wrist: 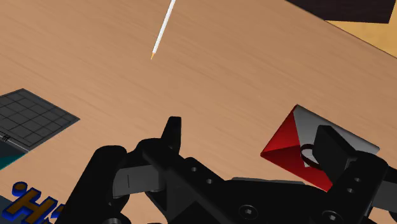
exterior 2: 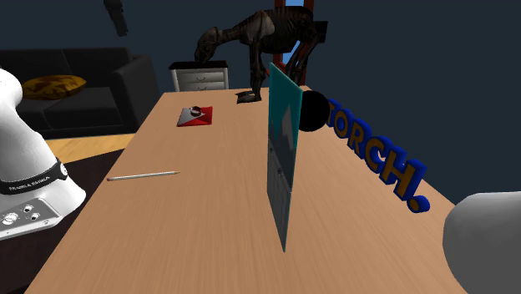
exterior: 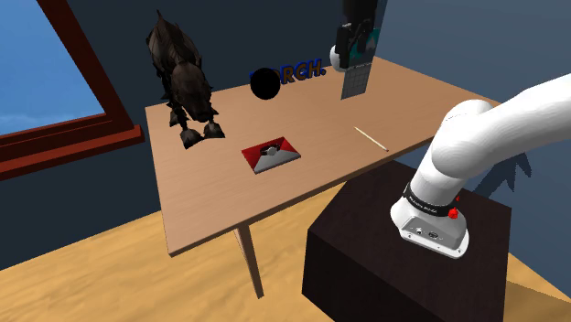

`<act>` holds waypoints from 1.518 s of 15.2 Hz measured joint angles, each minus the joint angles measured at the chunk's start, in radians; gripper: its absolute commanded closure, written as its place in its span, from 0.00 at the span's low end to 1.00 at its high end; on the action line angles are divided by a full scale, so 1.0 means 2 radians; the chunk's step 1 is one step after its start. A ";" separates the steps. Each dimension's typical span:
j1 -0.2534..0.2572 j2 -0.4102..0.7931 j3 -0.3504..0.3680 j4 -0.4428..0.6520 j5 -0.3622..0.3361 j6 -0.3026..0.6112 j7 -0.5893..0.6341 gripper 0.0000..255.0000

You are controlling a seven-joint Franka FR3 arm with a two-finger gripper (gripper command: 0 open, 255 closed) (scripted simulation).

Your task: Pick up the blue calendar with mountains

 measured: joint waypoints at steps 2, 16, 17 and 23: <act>0.000 0.001 -0.007 0.000 -0.004 0.001 -0.011 0.00; 0.006 0.109 -0.183 0.099 -0.100 0.017 -0.318 0.00; 0.008 0.121 -0.194 0.113 -0.103 0.016 -0.340 0.00; 0.020 0.226 -0.267 0.206 -0.100 0.033 -0.483 0.00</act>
